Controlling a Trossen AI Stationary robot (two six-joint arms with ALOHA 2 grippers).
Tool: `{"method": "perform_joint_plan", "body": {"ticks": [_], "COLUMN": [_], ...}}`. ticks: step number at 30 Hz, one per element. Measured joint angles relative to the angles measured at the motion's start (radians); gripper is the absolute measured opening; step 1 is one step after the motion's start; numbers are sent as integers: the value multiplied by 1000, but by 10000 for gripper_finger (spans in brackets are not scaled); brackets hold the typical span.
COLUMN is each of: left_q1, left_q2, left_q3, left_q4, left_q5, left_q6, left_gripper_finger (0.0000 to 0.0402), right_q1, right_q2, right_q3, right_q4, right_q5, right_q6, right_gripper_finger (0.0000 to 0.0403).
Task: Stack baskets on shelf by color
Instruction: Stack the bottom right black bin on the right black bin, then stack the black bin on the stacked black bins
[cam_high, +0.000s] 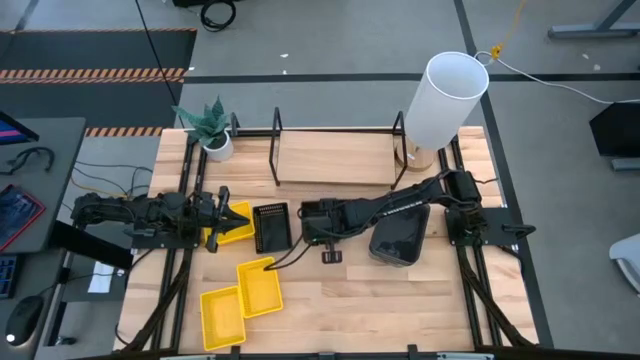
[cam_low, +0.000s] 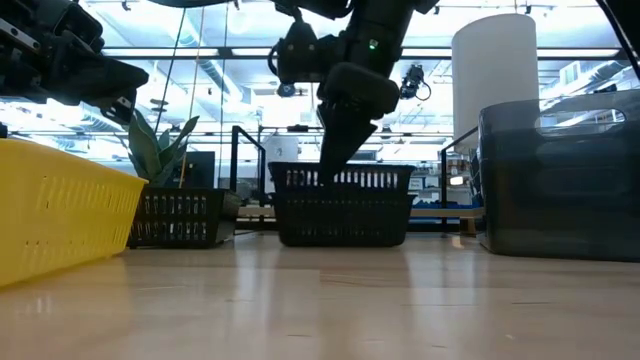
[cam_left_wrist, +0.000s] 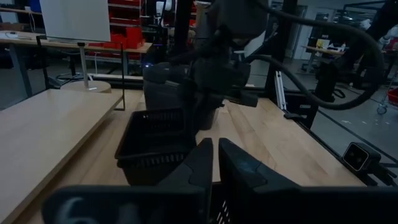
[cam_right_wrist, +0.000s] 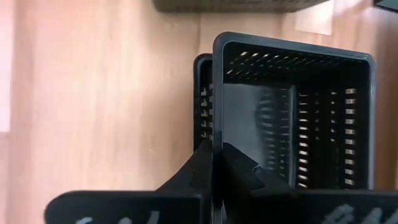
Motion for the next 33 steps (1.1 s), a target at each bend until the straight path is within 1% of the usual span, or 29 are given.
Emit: {"method": "perform_joint_plan", "body": {"ticks": [6,13,16,20,26,28,30,31,33], "left_q1": [0,0,0,0,0,0,0,0,0], "left_q2": [0,0,0,0,0,1,-3,2,4], "left_q3": [0,0,0,0,-1,-2,-2,-2,-1], "left_q4": [0,0,0,0,1,4,-4,-1,-2], "left_q5": [0,0,0,0,0,0,0,0,0], "left_q6": [0,0,0,0,0,0,0,0,0], "left_gripper_finger": [38,29,28,33,34,30,27,26,26], "right_q1": [5,9,20,50,94,102,103,103,102], "right_q2": [0,0,-2,-1,51,61,76,80,100], "right_q3": [4,110,140,140,139,138,150,152,172], "right_q4": [-10,-58,16,165,351,349,390,365,383], "right_q5": [-17,-19,-19,-20,-12,-11,-7,-3,-4], "right_q6": [32,53,30,-32,-80,-91,-96,-99,-107], "right_gripper_finger": [68,102,106,106,106,106,106,107,111]}}
